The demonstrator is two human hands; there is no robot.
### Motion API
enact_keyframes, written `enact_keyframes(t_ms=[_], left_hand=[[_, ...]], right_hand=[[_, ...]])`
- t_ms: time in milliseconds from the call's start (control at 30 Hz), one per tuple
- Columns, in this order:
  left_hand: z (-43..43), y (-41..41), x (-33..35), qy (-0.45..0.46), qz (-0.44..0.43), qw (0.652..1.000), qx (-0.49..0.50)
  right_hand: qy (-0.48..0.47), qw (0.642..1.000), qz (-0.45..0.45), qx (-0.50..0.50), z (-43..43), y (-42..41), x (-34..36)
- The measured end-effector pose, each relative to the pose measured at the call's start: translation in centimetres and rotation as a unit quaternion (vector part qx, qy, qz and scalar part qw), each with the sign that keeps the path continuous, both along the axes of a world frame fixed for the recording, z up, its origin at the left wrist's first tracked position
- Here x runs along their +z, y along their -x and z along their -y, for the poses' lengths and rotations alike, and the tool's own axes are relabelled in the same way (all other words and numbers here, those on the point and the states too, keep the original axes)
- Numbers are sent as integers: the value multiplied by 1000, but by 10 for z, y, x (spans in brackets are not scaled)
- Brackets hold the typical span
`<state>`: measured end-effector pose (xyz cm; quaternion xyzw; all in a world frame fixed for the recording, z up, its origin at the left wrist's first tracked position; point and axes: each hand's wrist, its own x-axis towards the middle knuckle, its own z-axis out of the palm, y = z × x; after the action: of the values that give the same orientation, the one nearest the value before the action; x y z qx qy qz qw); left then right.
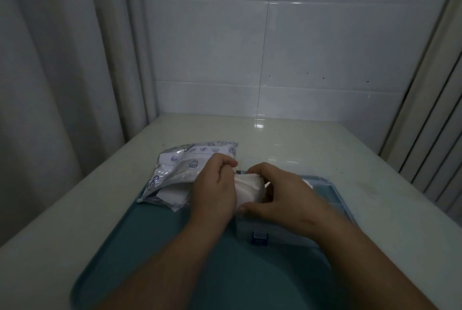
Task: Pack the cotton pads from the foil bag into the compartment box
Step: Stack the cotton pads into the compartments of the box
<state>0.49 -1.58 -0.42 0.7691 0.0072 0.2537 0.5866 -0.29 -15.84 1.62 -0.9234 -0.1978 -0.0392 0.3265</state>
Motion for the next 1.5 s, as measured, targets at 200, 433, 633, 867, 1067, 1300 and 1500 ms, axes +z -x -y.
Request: enact_keyframes(t_ms=[200, 433, 633, 867, 1067, 1300, 1500], left_hand=[[1, 2, 4, 53, -16, 998, -35], [2, -2, 0, -13, -41, 999, 13], [5, 0, 0, -4, -49, 999, -12], [5, -4, -2, 6, -45, 999, 1], [3, -1, -1, -20, -30, 999, -40], [6, 1, -3, 22, -67, 997, -29], [9, 5, -1, 53, -44, 997, -40]], right_hand=[[-5, 1000, 15, -12, -4, -1, -3], [-17, 1000, -9, -16, -3, -1, -1], [-14, 1000, -18, 2, -4, 2, -1], [24, 1000, -3, -18, -3, -1, -1], [-11, 999, 15, -34, 0, -3, 0], [-7, 999, -40, -11, -1, 1, -1], [-12, 1000, -17, -23, 1, 2, 4]])
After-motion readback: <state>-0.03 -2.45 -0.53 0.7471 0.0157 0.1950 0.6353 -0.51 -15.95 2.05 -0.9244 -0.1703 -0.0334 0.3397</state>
